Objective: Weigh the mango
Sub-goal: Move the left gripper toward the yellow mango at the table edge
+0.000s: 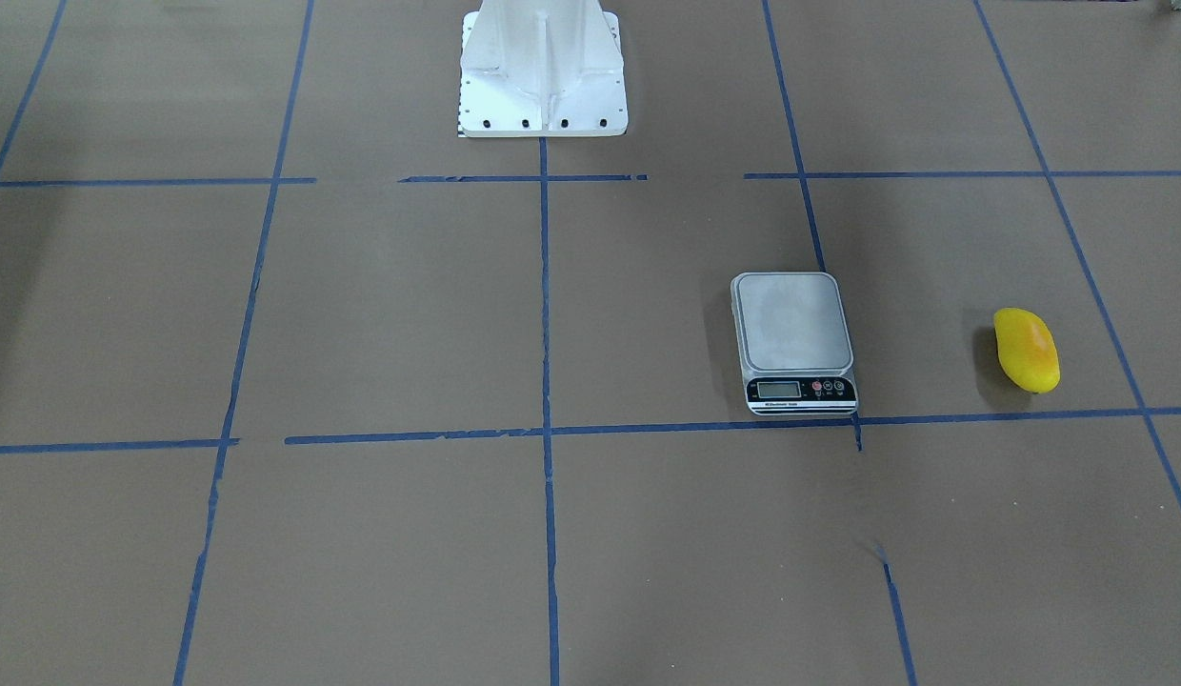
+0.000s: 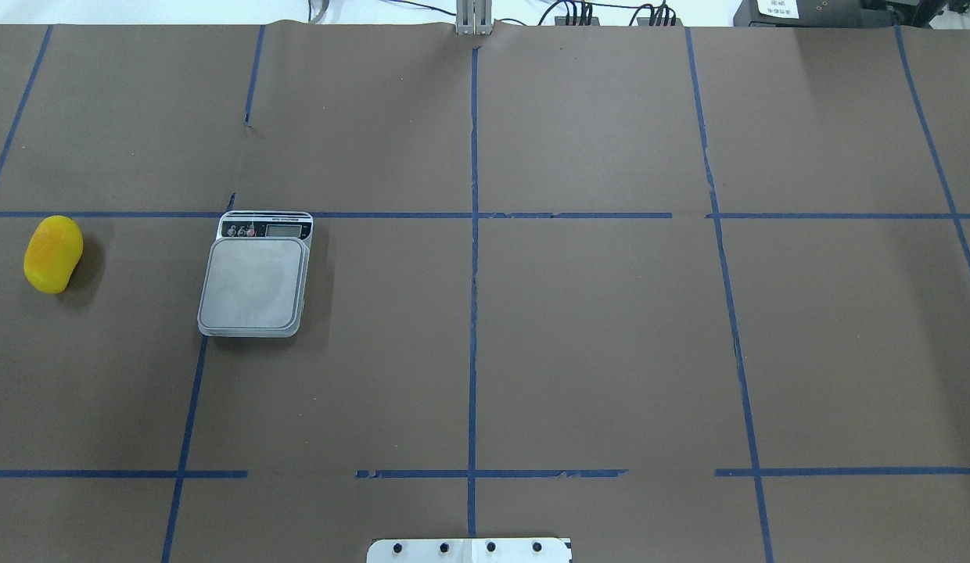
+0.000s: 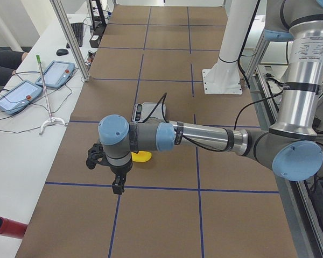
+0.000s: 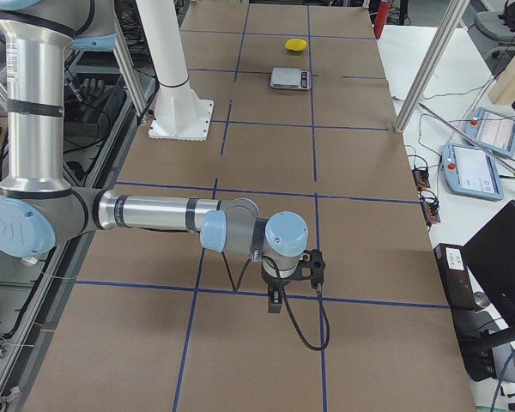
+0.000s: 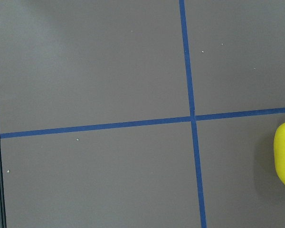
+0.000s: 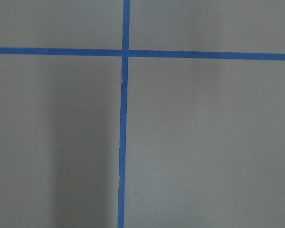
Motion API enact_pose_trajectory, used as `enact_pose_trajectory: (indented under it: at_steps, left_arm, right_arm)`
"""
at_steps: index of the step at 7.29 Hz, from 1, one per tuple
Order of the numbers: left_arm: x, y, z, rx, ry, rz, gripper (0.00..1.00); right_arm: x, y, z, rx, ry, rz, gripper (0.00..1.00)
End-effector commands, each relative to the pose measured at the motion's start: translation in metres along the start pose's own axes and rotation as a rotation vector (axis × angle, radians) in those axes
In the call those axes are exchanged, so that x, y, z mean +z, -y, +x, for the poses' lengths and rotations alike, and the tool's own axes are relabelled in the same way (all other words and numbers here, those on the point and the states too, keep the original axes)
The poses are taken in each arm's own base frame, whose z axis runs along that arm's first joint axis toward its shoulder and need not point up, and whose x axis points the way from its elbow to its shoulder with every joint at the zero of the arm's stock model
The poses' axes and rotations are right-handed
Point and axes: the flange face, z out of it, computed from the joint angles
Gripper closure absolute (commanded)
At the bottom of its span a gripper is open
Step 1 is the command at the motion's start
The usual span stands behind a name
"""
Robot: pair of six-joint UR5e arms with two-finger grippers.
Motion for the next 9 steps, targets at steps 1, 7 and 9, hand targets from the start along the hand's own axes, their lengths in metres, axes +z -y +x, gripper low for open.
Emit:
enact_pose_trajectory:
  at_steps: [1,7,9]
  left_arm:
    - [0.006,0.007,0.015,0.044,-0.04,0.019,0.0]
    - [0.128,0.035,0.169,0.084,-0.106,0.009,0.0]
    - [0.156,0.03,0.18,-0.001,-0.113,-0.017,0.0]
  right_arm:
    - [0.0,0.0,0.0,0.0,0.0,0.0,0.0]
    - [0.0,0.0,0.0,0.0,0.0,0.0,0.0]
    - [0.0,0.0,0.0,0.0,0.0,0.0,0.0]
